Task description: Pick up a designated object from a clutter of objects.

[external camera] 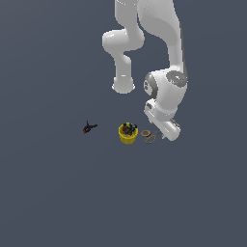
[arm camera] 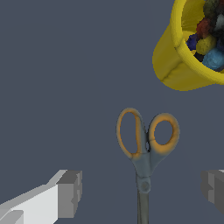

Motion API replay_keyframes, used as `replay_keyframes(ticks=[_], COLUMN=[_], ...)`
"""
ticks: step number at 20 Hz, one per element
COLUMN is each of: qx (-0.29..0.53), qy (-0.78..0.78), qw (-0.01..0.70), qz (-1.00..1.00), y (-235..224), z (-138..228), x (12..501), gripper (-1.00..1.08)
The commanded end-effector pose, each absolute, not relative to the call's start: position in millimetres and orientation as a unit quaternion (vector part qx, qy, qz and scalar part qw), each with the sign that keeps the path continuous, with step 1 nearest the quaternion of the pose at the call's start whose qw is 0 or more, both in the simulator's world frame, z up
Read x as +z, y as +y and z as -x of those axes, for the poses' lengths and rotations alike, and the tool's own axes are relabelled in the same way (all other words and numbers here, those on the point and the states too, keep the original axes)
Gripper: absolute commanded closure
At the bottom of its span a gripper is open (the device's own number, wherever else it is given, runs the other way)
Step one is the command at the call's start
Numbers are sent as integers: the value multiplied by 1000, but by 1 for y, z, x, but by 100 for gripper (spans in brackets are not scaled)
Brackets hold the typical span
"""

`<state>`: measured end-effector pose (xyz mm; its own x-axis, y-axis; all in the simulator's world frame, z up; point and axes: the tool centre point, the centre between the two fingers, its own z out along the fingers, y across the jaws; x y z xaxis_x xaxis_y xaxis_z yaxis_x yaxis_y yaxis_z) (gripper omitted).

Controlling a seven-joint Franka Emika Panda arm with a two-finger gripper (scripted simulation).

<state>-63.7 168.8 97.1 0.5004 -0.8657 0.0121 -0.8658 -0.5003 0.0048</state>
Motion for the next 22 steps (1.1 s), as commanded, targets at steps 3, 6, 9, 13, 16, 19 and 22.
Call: replay_keyframes(ticks=[3, 6, 9, 13, 16, 19, 22], qx=[3, 2, 2, 1, 0, 0, 0], qy=[-534, -553, -569, -584, -591, -595, -594], qw=[3, 2, 1, 1, 0, 0, 0], qz=[-845, -833, -823, -812, -807, -804, -804], y=[180, 187, 192, 197, 199, 200, 200], z=[75, 82, 87, 93, 96, 98, 98], x=[83, 75, 69, 63, 60, 58, 58], gripper=[-92, -92, -92, -92, -92, -92, -92])
